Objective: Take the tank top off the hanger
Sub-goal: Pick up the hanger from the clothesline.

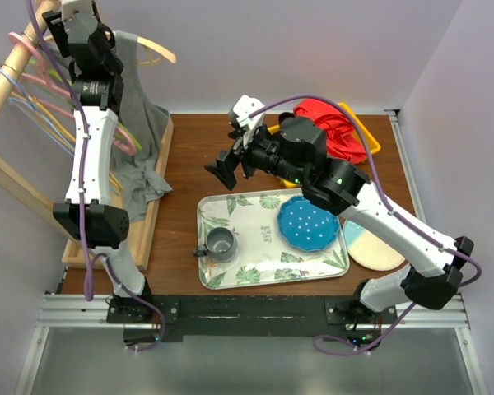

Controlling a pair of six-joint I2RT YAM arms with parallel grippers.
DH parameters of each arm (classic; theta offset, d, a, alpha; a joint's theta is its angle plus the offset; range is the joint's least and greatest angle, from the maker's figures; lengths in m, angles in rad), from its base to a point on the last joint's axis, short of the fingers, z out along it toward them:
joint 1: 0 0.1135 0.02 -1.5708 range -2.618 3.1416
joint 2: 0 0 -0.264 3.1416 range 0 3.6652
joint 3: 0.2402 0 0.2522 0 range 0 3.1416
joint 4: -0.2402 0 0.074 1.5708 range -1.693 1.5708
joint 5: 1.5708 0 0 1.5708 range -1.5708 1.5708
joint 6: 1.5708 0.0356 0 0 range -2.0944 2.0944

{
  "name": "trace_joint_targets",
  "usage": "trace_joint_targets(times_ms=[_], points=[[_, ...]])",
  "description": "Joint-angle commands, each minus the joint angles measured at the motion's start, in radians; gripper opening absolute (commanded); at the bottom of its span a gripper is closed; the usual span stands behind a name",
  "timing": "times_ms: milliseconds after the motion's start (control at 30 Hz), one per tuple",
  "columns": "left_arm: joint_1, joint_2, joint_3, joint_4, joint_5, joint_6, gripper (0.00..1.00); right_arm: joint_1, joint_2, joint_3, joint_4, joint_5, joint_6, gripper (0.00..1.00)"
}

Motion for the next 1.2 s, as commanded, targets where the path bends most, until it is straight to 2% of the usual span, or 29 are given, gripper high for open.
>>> trace_joint_targets(times_ms=[0, 200, 467, 600, 800, 1067, 1100, 1167], points=[[0.011, 0.016, 0.021, 0.053, 0.022, 0.028, 0.59, 0.006, -0.004, 0.035, 0.009, 0.01, -0.018, 0.98], [0.011, 0.036, 0.027, 0.075, 0.073, 0.022, 0.56, 0.005, 0.004, 0.045, 0.004, 0.019, -0.029, 0.98], [0.011, -0.007, -0.025, 0.138, 0.077, 0.018, 0.34, 0.005, 0.013, 0.033, 0.004, 0.035, -0.04, 0.98], [0.011, -0.018, -0.034, 0.145, 0.088, 0.022, 0.17, 0.005, 0.021, 0.032, 0.001, 0.041, -0.044, 0.98], [0.011, -0.027, -0.025, 0.145, 0.126, -0.008, 0.0, 0.006, 0.025, 0.033, 0.001, 0.047, -0.047, 0.98], [0.011, -0.044, 0.004, 0.116, 0.134, -0.013, 0.0, 0.005, 0.033, 0.026, 0.004, 0.047, -0.049, 0.98], [0.011, -0.054, -0.003, 0.119, 0.125, -0.01, 0.11, 0.006, 0.033, 0.029, 0.004, 0.046, -0.049, 0.98], [0.011, -0.062, -0.043, 0.138, 0.087, -0.002, 0.27, 0.006, 0.036, 0.036, 0.0, 0.044, -0.047, 0.98]])
